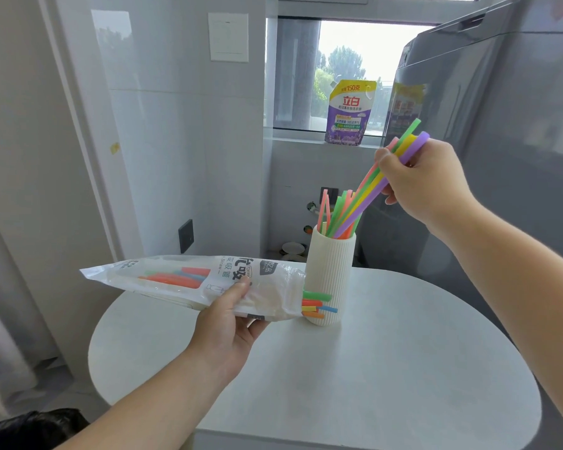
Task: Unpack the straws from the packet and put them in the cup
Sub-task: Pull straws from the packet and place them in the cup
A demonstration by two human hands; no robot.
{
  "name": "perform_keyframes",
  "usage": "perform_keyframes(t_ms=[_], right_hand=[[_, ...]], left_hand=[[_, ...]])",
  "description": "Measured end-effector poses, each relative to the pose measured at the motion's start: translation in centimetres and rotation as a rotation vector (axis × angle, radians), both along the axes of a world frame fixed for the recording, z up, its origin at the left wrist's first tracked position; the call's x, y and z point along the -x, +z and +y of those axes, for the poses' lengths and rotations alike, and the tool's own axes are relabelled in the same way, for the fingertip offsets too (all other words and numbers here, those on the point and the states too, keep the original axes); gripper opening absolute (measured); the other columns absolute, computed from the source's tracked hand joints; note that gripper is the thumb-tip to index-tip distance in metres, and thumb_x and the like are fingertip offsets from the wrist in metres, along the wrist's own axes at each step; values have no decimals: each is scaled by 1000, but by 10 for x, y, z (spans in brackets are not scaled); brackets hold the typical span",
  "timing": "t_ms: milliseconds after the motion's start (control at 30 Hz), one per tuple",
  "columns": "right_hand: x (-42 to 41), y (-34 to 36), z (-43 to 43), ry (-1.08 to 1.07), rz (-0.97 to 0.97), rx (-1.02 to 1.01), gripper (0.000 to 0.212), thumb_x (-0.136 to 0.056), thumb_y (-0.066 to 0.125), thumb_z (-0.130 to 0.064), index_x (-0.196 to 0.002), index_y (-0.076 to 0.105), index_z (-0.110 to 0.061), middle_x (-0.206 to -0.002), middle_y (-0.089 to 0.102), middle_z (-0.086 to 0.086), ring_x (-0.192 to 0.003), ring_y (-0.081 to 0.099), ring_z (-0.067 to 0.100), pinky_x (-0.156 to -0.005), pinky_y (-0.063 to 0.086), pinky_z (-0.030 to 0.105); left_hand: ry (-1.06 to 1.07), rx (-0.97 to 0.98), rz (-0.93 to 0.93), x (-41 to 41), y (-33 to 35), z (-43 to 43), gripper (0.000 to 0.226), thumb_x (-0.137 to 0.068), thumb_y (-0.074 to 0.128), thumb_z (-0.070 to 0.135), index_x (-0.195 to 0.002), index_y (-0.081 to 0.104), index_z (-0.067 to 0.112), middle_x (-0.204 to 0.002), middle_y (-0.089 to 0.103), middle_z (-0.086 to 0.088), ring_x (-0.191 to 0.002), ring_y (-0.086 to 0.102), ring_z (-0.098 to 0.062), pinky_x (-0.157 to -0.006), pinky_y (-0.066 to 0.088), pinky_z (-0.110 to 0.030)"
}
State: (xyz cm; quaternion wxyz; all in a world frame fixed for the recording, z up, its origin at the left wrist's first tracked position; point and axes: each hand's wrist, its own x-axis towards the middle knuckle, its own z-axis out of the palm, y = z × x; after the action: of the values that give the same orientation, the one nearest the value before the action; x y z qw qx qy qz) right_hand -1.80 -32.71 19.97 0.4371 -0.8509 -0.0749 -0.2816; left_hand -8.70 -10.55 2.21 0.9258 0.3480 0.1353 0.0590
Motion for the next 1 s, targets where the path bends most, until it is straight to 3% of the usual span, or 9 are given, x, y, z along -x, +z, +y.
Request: perform_keyframes(t_ms=[133, 300, 400, 467, 567, 733, 833, 900, 1000], right_hand=[[-13, 3, 4, 39, 88, 10, 22, -99, 59, -32, -80, 64, -21, -82, 73, 7, -64, 68, 18, -67, 62, 35], [-28, -10, 14, 71, 220, 142, 31, -96, 63, -40, -87, 68, -11, -94, 74, 14, -74, 70, 25, -74, 62, 40], [-35, -19, 17, 43, 239, 201, 44, -89, 69, -48, -91, 66, -4, -84, 70, 10, -69, 66, 24, -62, 58, 33], [-38, -25, 17, 22, 183, 229, 45, -85, 73, -51, -106, 63, -13, -89, 65, 3, -73, 62, 17, -61, 51, 27], [-40, -32, 17, 12, 84, 248, 67, -87, 73, -46, -142, 44, -22, -109, 60, 1, -93, 61, 18, -80, 53, 32], [-39, -52, 17, 96, 22, 548, 42, -108, 38, -29, -147, 49, -20, -155, 44, 6, -144, 31, 30, -113, 33, 46], [-36, -62, 15, 115, 114, 675, 52, -109, 27, -36, -158, 28, -21, -169, 20, 1, -155, 9, 26, -121, 19, 49], [-26, -64, 16, 120, 93, 607, 58, -108, 32, -40, -161, 17, -23, -170, 13, -1, -157, 3, 21, -124, 12, 46], [6, -72, 17, 52, -142, 340, 48, -104, 43, -33, -149, 41, -19, -153, 45, 3, -144, 30, 25, -115, 27, 36]], left_hand=[[0, 4, -5, 0, 0, 0, 34, -96, 66, 10, -129, 65, 18, -105, 81, -6, -87, 78, -21, -63, 65, -35], [-6, 1, -2, 1, 0, -1, 37, -96, 66, 11, -132, 64, 18, -108, 80, -7, -84, 79, -20, -60, 64, -34], [-19, -1, 3, 1, 0, -1, 36, -96, 65, 11, -131, 65, 16, -113, 79, -9, -85, 78, -21, -61, 64, -34], [-28, -9, 2, 2, 1, -1, 36, -96, 65, 12, -132, 65, 15, -117, 78, -9, -87, 77, -22, -62, 64, -34], [-34, -16, -4, 2, 0, 0, 34, -96, 65, 12, -130, 66, 16, -108, 79, -7, -85, 77, -20, -64, 65, -34], [-37, -24, -3, 2, 0, 0, 34, -96, 65, 11, -129, 67, 16, -101, 80, -5, -80, 78, -18, -60, 64, -33], [-33, -19, -1, 2, 1, 0, 35, -96, 65, 11, -130, 66, 16, -104, 80, -6, -81, 78, -19, -60, 63, -33], [-34, -18, -4, 2, 1, 0, 34, -96, 65, 11, -129, 66, 17, -102, 80, -6, -80, 79, -19, -58, 63, -33], [-35, -28, -10, 3, 3, -1, 33, -96, 64, 11, -129, 66, 16, -95, 81, -4, -77, 78, -18, -56, 62, -32]])
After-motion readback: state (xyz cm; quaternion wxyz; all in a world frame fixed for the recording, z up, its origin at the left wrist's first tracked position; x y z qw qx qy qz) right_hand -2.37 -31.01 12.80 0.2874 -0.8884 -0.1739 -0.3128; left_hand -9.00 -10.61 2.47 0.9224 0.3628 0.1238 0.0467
